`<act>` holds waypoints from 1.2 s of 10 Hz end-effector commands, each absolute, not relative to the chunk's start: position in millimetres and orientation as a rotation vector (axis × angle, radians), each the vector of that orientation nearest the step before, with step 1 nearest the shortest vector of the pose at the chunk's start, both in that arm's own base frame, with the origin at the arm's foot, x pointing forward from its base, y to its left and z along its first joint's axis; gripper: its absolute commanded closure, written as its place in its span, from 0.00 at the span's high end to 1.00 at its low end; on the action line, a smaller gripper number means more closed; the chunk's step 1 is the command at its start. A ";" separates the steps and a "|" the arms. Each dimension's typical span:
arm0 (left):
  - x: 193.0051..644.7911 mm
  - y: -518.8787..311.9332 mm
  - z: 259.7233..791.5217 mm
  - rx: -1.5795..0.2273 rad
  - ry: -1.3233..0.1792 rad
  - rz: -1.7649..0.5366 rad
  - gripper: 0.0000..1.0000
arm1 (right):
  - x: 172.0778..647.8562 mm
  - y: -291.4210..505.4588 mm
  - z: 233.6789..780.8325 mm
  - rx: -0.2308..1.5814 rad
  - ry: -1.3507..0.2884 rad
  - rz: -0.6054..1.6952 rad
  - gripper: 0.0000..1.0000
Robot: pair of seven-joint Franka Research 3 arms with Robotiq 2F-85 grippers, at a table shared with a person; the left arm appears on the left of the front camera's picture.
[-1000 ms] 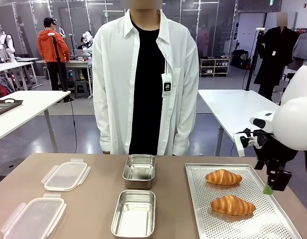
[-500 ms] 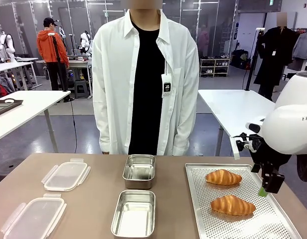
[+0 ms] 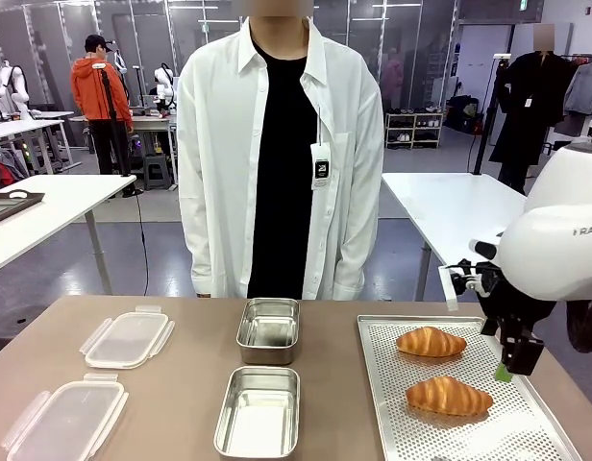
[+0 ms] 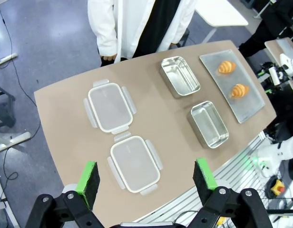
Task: Place the bread into the airtight container.
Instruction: Pick up a Butter Roll and place it into an empty Airtight Container.
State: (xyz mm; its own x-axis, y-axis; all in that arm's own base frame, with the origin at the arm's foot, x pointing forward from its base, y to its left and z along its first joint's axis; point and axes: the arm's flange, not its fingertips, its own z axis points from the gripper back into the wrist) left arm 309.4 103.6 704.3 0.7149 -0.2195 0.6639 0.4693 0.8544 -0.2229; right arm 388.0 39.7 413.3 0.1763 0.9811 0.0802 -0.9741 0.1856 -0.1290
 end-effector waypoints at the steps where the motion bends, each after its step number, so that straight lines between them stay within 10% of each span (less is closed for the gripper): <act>1: 308.7 103.5 705.4 -0.399 -0.677 -0.410 1.00 | 407.2 49.0 379.8 -0.031 -0.123 1.434 1.00; 12: 308.7 103.5 705.4 -0.399 -0.677 -0.410 1.00 | 448.3 58.1 306.1 0.055 -0.139 1.432 1.00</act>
State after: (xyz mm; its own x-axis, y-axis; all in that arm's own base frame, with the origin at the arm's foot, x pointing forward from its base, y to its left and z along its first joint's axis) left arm 309.5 103.6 704.3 0.7149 -0.2196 0.6639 0.4693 0.8545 -0.2227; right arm 438.9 59.8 309.4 0.1419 0.9830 0.1166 -0.9887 0.1465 -0.0322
